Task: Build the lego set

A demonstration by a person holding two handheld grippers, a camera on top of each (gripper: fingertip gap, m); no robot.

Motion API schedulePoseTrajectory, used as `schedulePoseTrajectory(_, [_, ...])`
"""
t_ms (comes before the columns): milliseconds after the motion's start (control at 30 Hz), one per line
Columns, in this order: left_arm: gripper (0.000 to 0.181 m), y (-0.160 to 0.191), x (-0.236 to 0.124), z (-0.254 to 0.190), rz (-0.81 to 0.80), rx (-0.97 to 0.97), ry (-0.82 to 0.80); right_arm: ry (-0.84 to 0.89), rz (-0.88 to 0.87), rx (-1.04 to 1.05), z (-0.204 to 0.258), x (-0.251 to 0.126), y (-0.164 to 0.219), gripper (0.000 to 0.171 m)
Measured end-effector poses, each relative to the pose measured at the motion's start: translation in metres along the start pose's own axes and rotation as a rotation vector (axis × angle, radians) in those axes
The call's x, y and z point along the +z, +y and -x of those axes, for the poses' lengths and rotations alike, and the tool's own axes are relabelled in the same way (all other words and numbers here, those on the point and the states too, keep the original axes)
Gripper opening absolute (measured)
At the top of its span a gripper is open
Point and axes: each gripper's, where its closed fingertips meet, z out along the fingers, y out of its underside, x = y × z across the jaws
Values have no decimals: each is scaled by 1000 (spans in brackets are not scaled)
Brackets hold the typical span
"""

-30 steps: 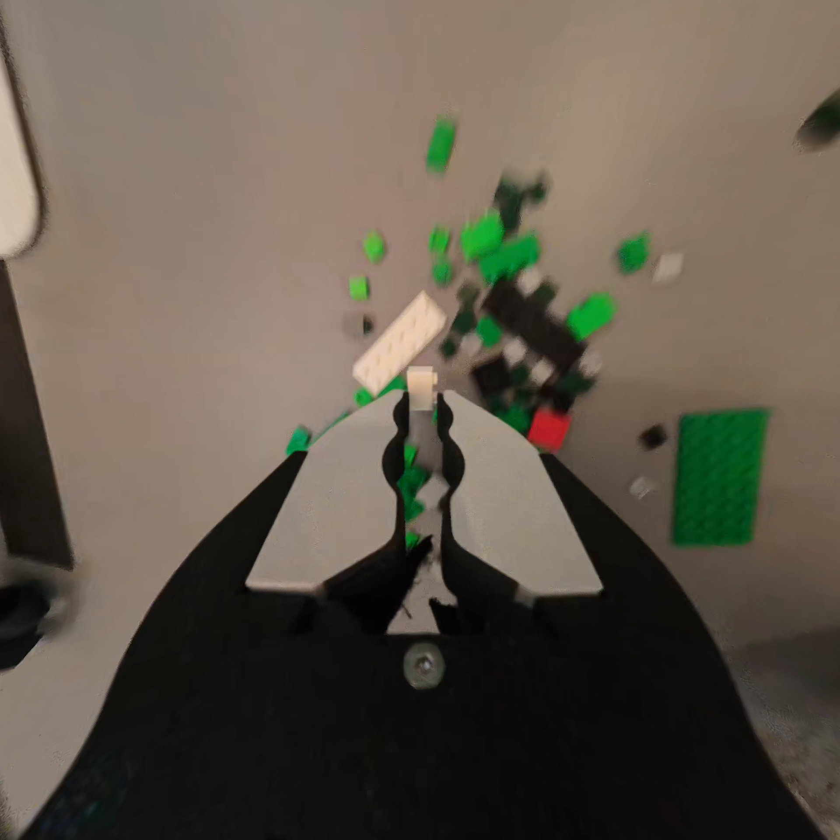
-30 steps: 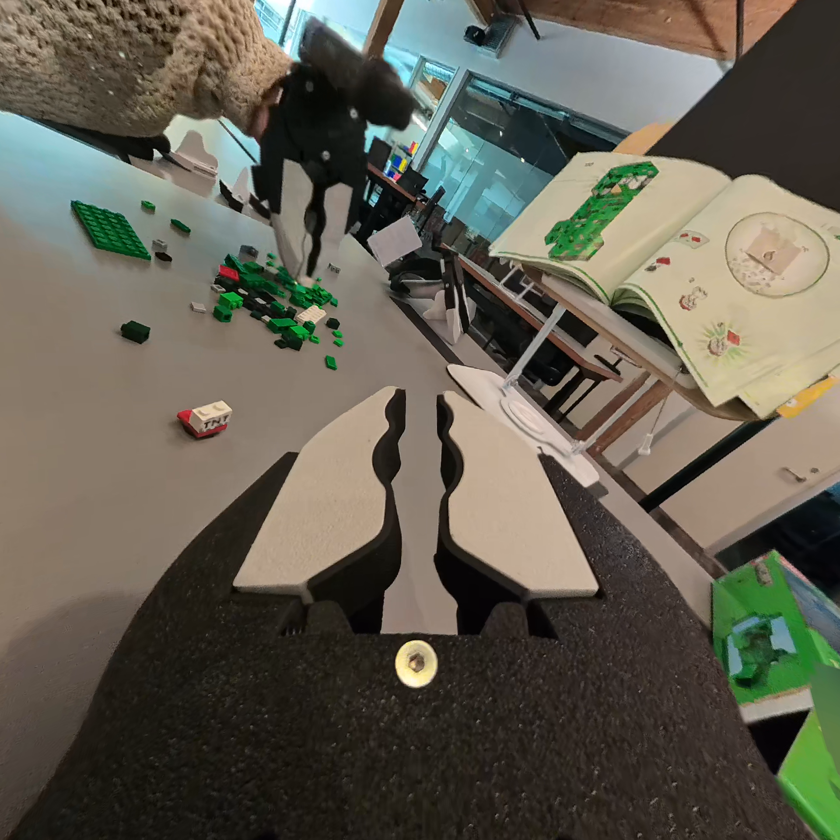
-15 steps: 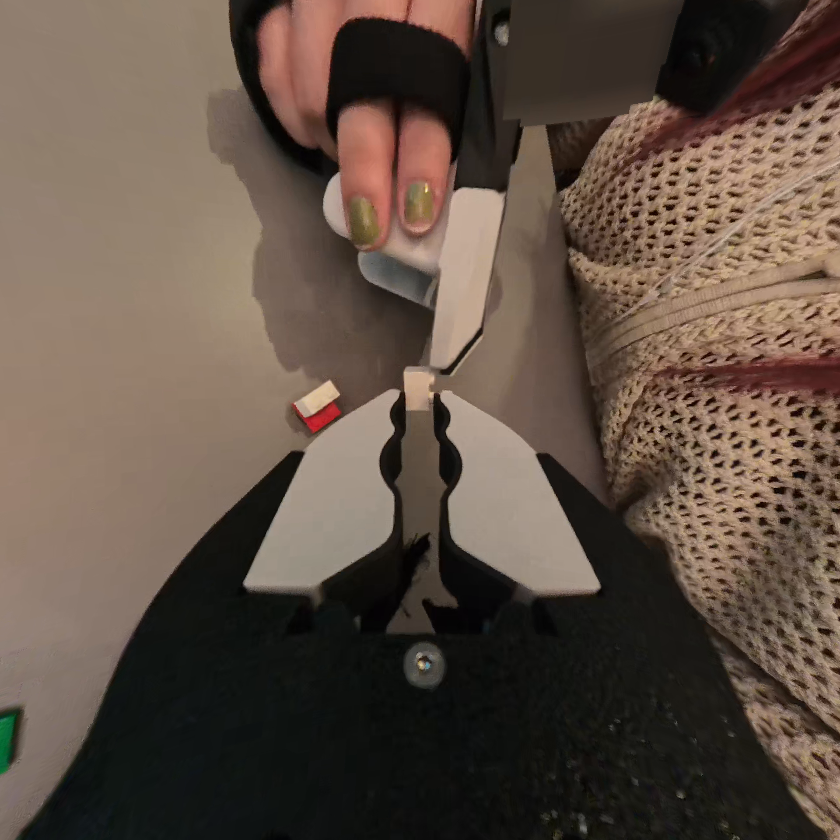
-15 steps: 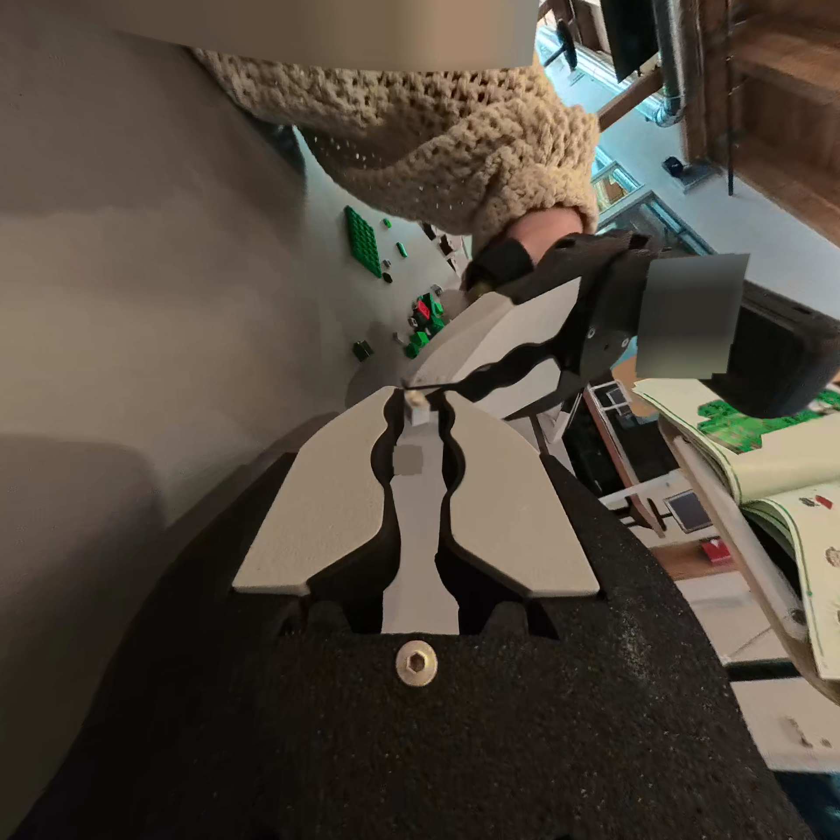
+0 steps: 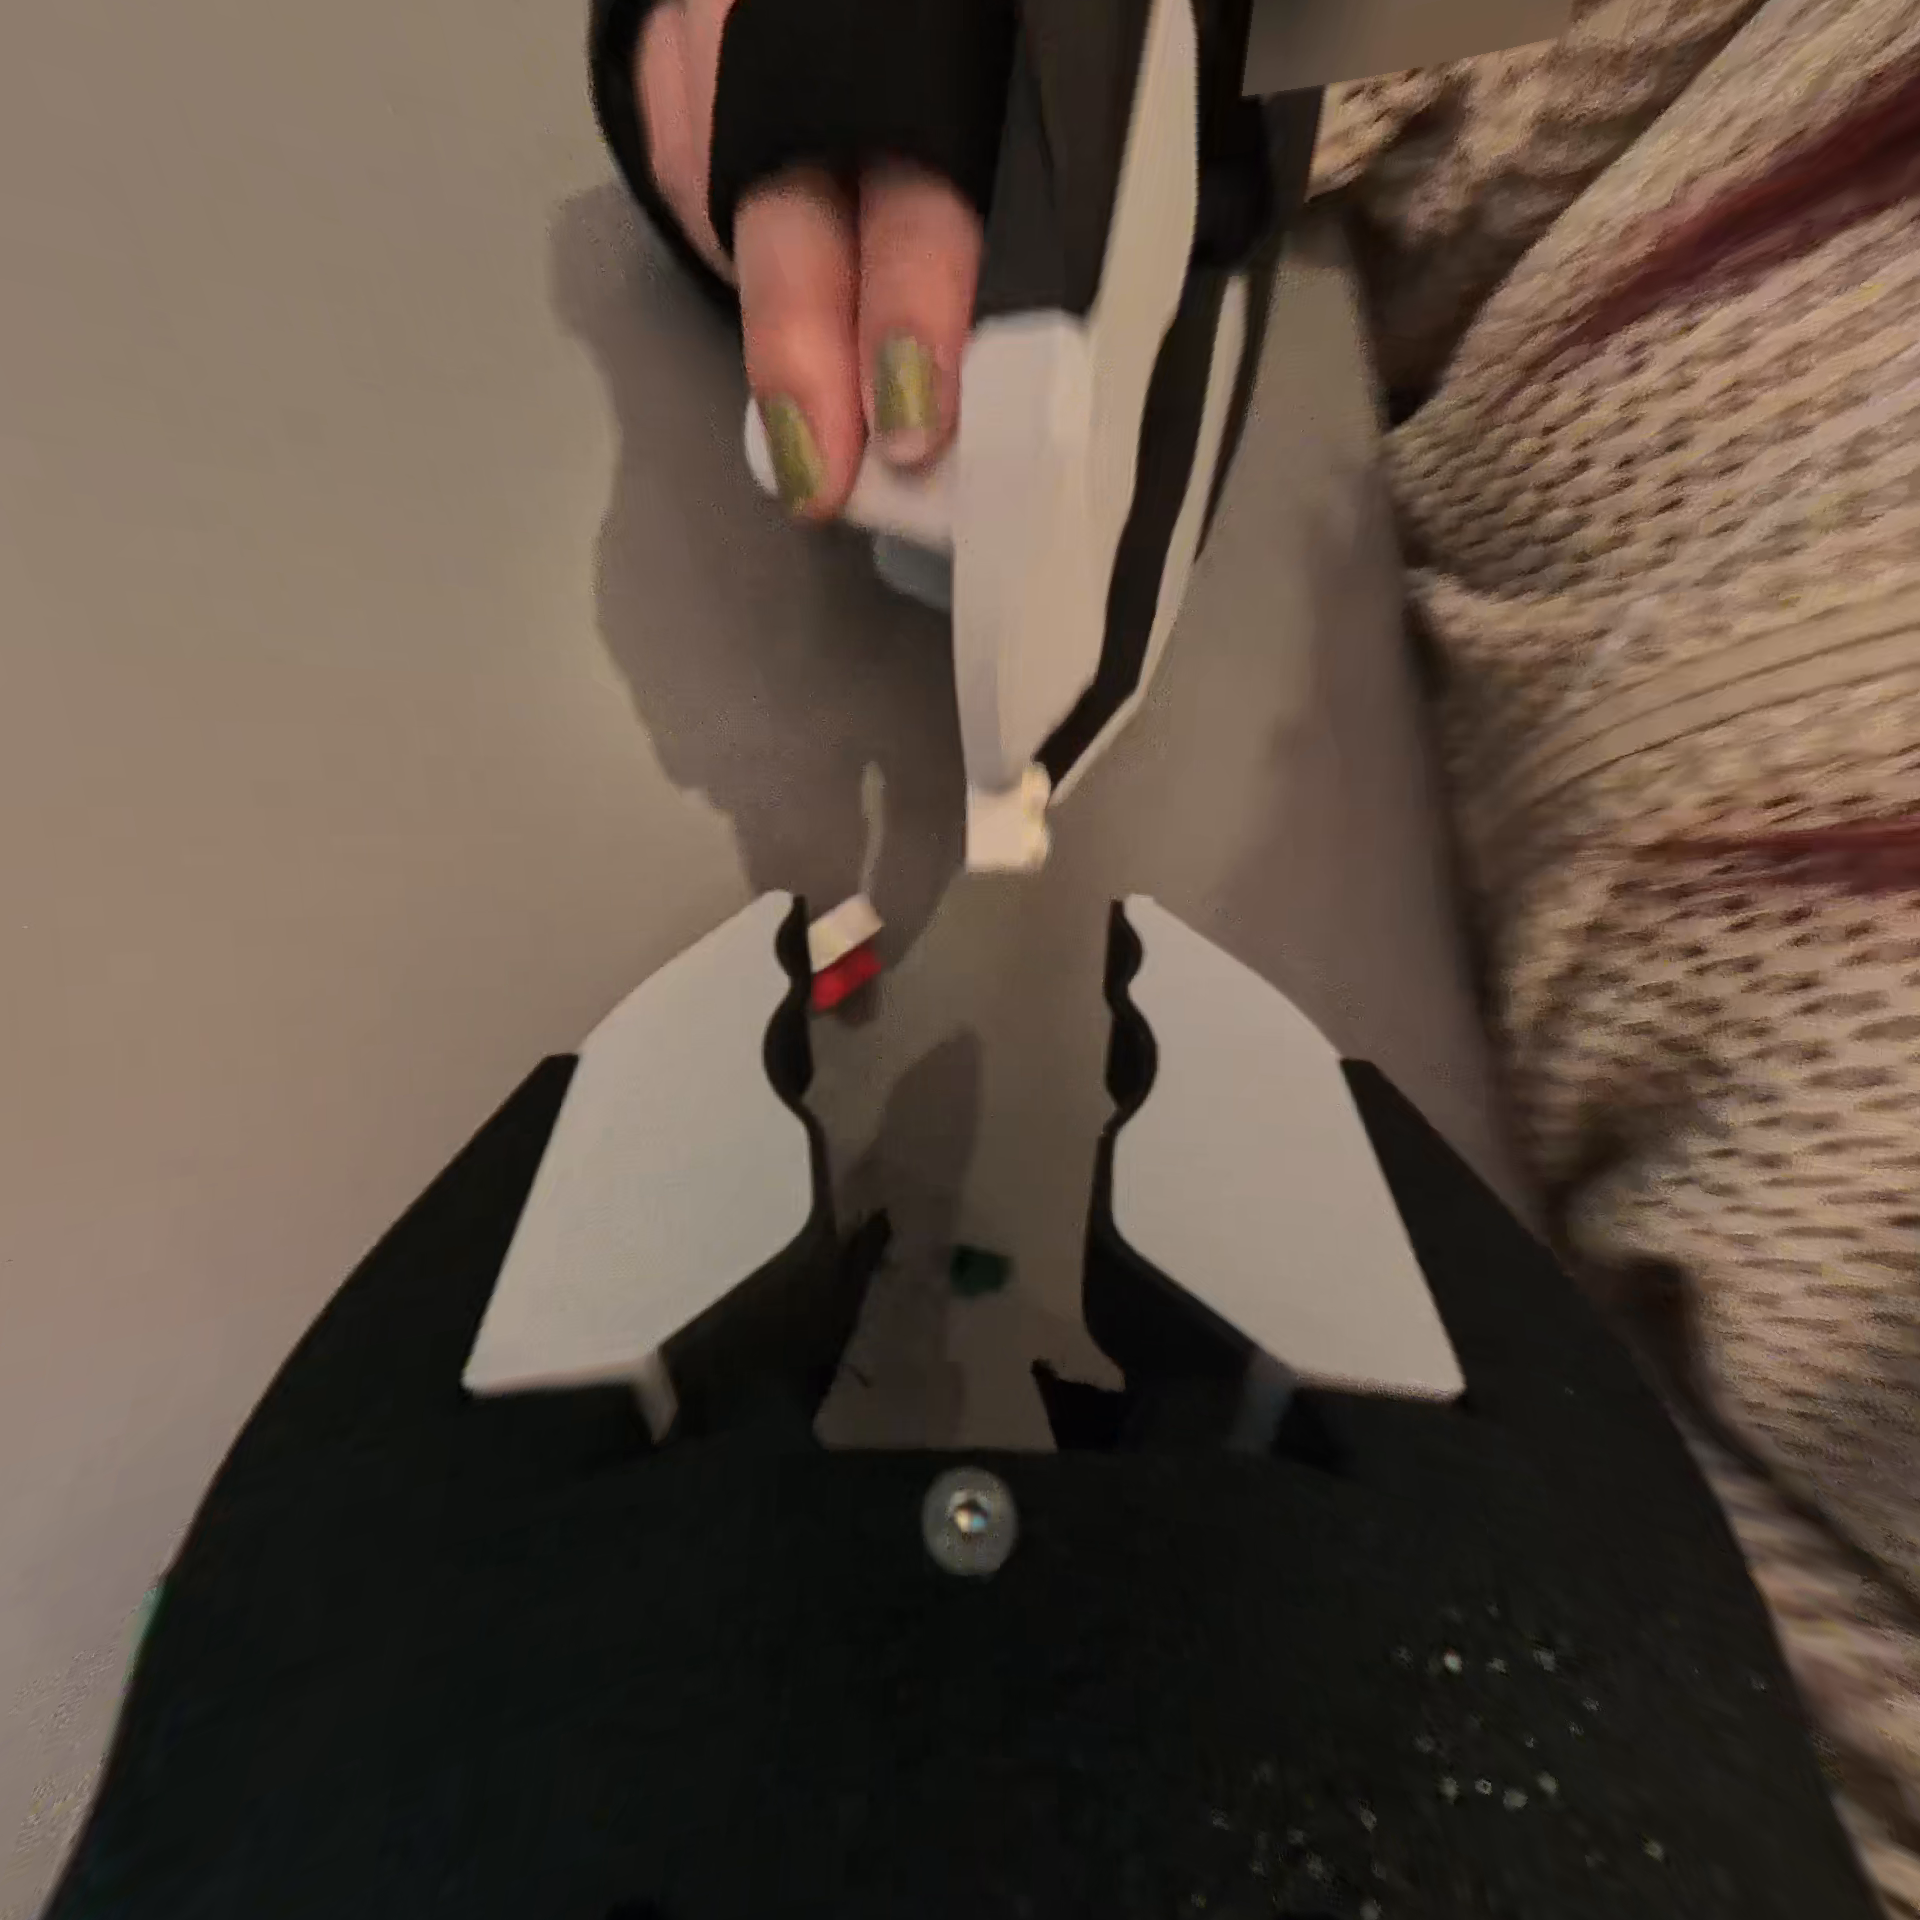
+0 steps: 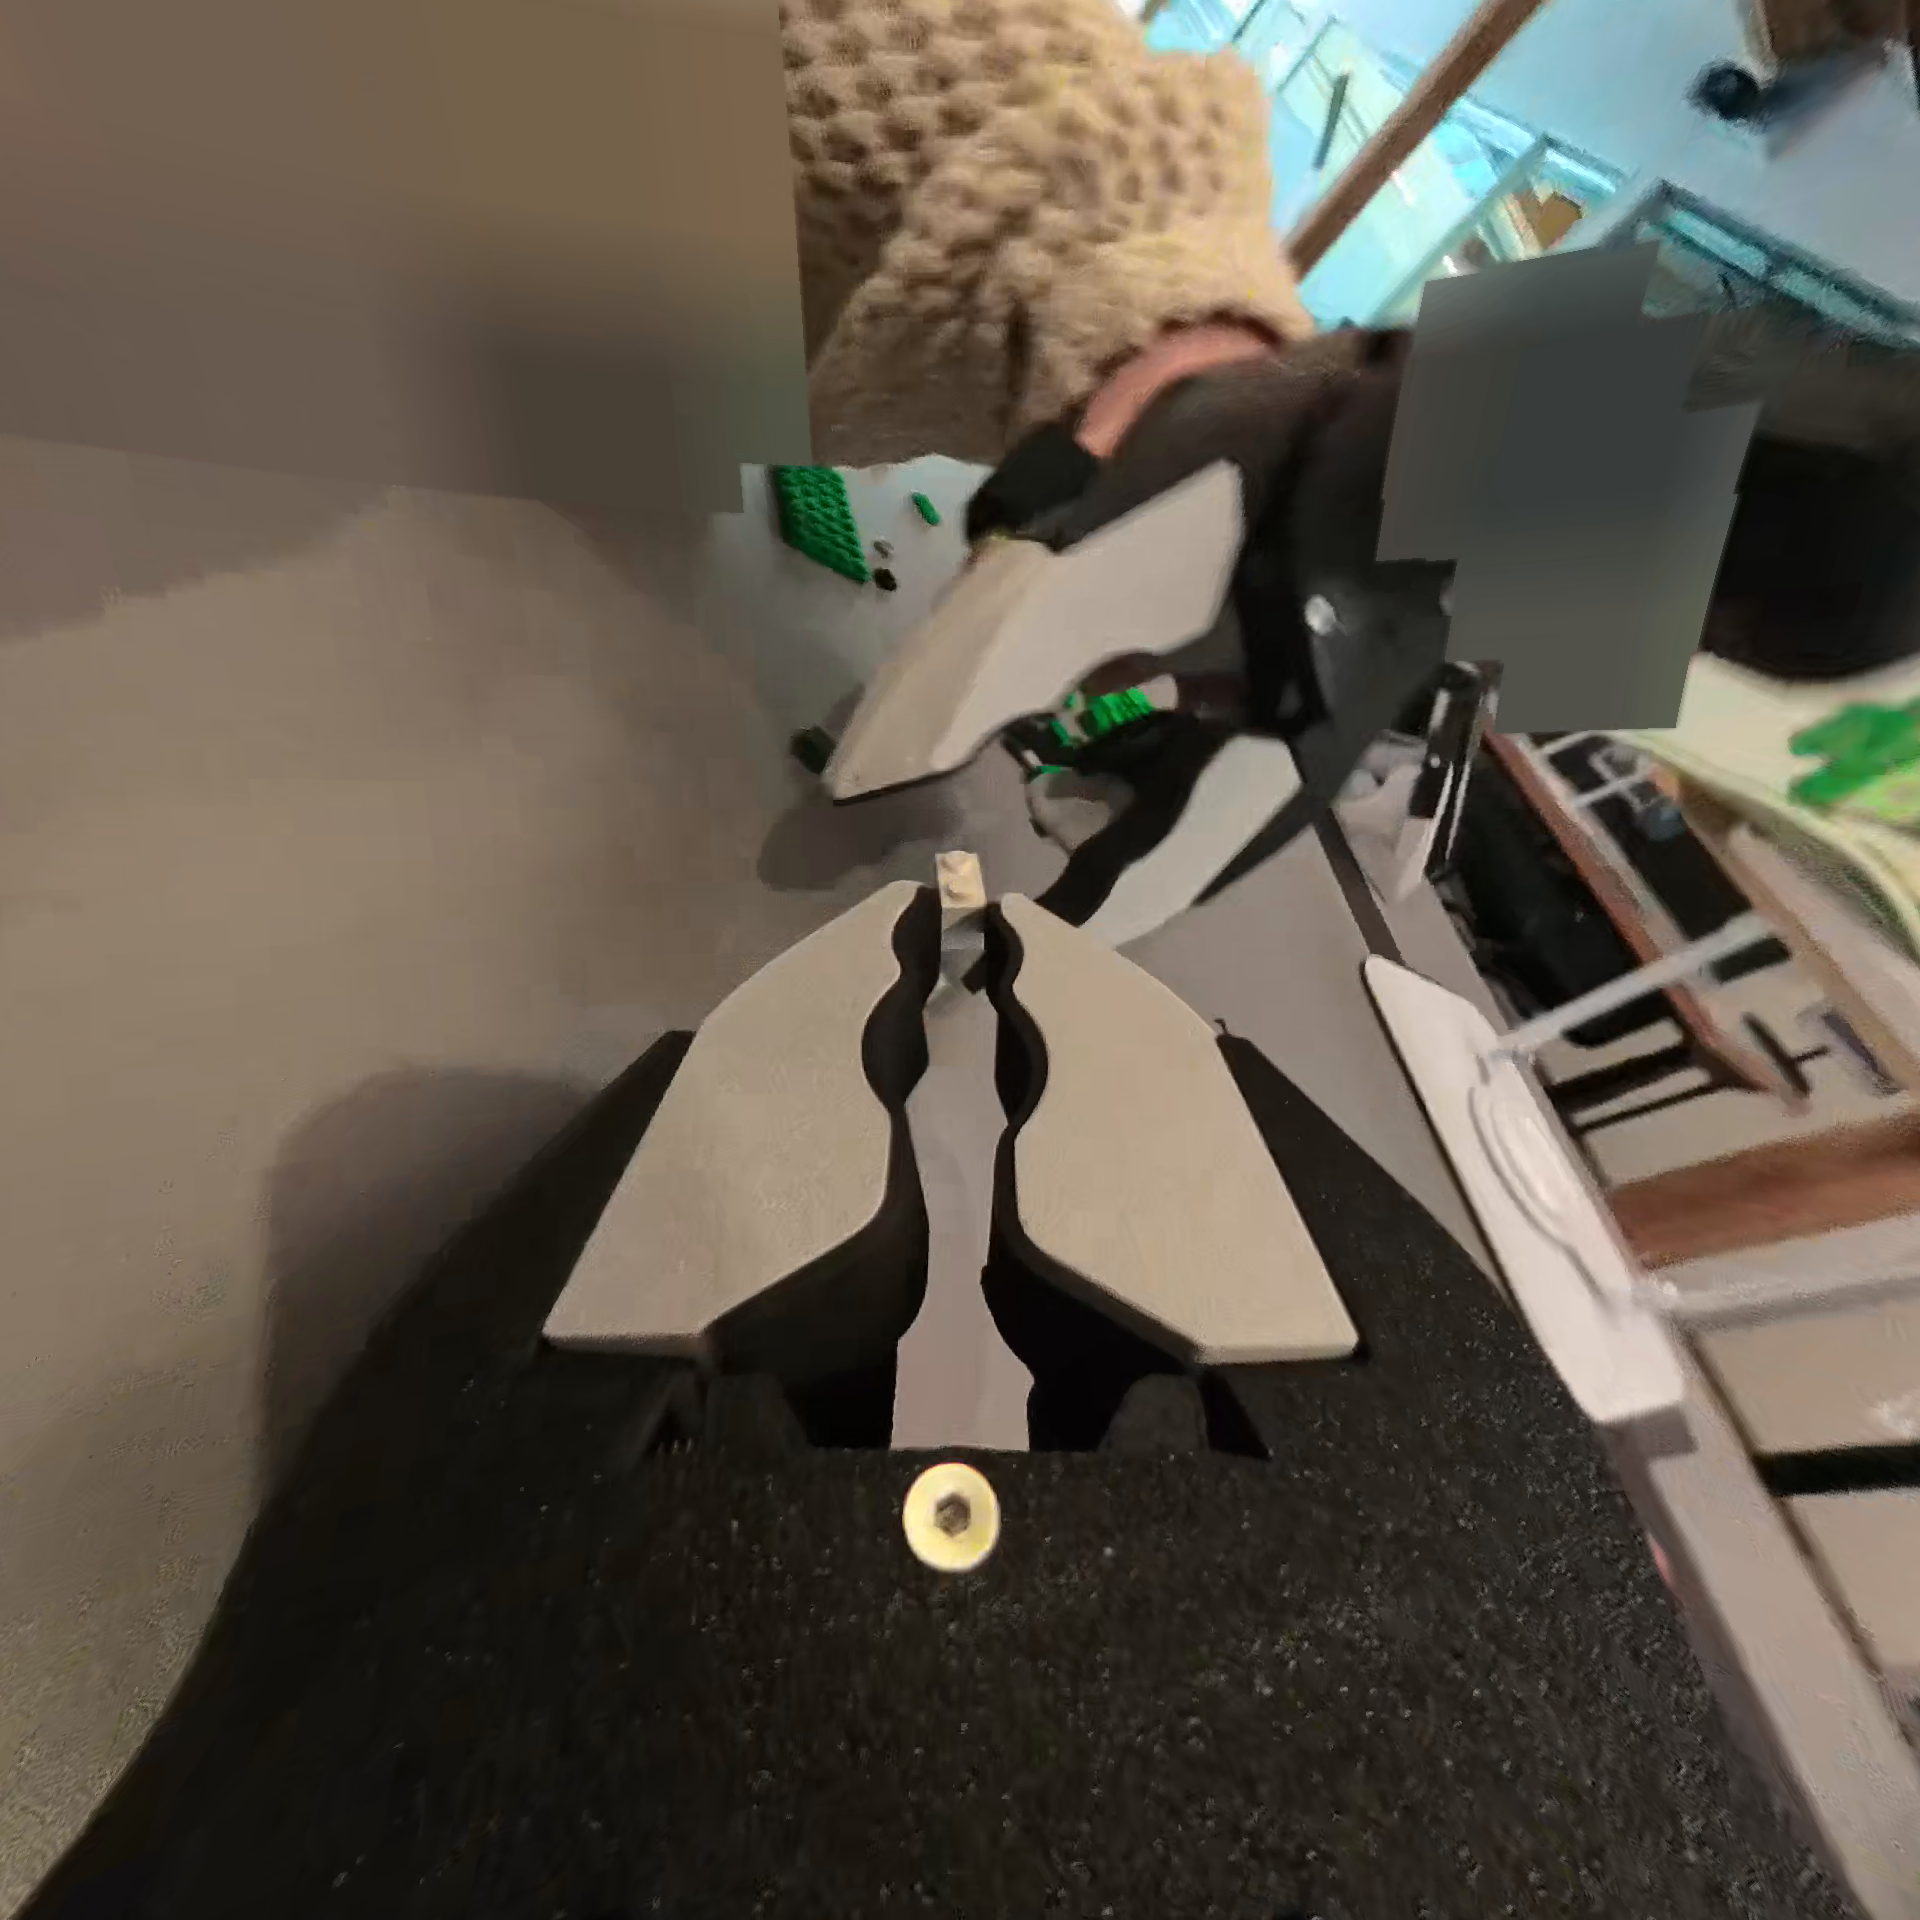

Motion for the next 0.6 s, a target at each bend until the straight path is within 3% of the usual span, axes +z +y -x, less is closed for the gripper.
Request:
schedulePoseTrajectory(67, [60, 2, -6, 13, -22, 135, -127, 24, -19, 86, -13, -6, 5, 8])
schedulePoseTrajectory(167, [55, 8, -6, 25, -8, 265, -211, 46, -25, 186, -28, -12, 16, 7])
schedulePoseTrajectory(400, [44, 26, 9, 14, 67, 235, -130, 76, -38, 219, -38, -22, 22, 7])
schedulePoseTrajectory(467, [25, 33, 11, -2, 94, 188, -60, 71, -39, 222, -38, -22, 22, 7])
schedulePoseTrajectory(600, [45, 35, 16, -23, 87, 118, 13, 62, -52, 240, -38, -23, 21, 7])
